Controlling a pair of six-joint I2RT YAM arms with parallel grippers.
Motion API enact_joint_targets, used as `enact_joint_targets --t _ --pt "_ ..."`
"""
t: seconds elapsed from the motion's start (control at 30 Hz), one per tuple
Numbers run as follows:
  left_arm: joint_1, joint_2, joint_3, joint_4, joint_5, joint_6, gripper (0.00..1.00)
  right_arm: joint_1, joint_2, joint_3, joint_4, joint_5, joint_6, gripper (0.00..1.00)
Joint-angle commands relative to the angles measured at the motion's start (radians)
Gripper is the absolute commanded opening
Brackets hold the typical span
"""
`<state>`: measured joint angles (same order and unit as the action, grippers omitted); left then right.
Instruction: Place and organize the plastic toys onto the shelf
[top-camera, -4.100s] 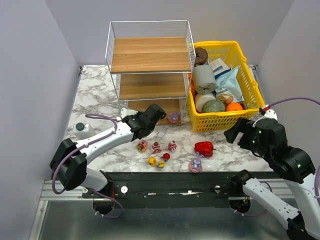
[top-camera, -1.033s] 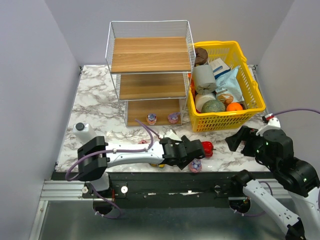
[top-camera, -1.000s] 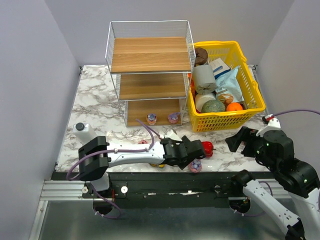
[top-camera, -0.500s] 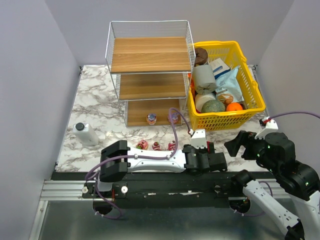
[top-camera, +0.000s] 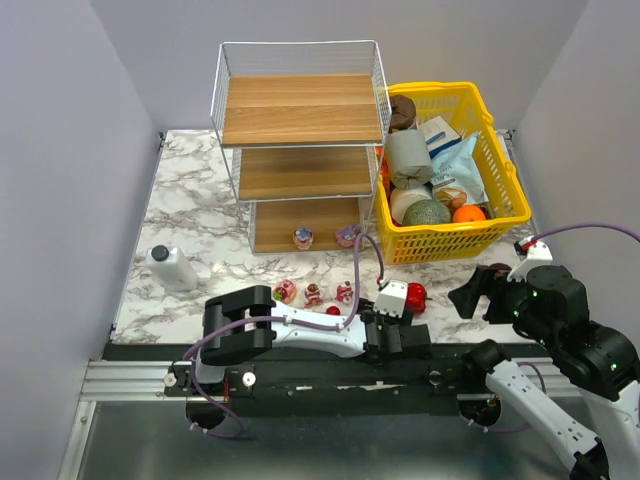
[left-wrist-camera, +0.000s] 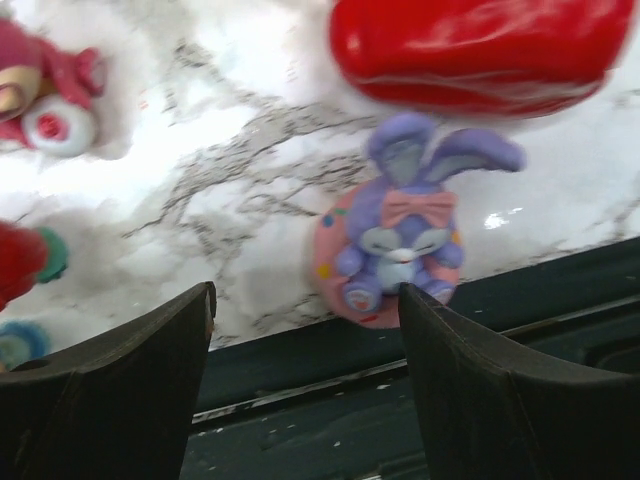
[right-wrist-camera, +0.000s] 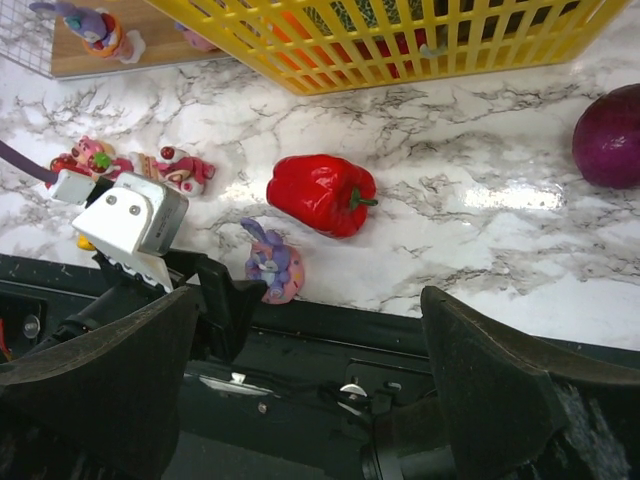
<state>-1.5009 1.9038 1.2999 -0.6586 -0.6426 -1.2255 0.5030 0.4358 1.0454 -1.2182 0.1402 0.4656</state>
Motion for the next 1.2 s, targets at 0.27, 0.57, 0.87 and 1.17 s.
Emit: enact_joint_targets --t 0.27,0.57,0.87,1.17 --pt "-0.012 -0.094 -0.074 0.283 -0.012 0.121 0.84 0.005 0.0 0.011 -0.041 -0.005 -0.015 1.0" --pt "-0.012 0.001 0.001 0.255 -0.011 0.029 0.87 0.005 0.0 0.019 -0.05 -0.013 -0.015 1.0" --pt "-0.013 0.049 -0.007 0.226 -0.042 -0.086 0.89 0.005 0.007 0.041 -0.061 -0.039 -0.018 1.0" --pt "-0.012 0.106 0.012 0.232 -0.035 -0.074 0.78 0.005 0.014 0.084 -0.076 -0.019 -0.004 1.0"
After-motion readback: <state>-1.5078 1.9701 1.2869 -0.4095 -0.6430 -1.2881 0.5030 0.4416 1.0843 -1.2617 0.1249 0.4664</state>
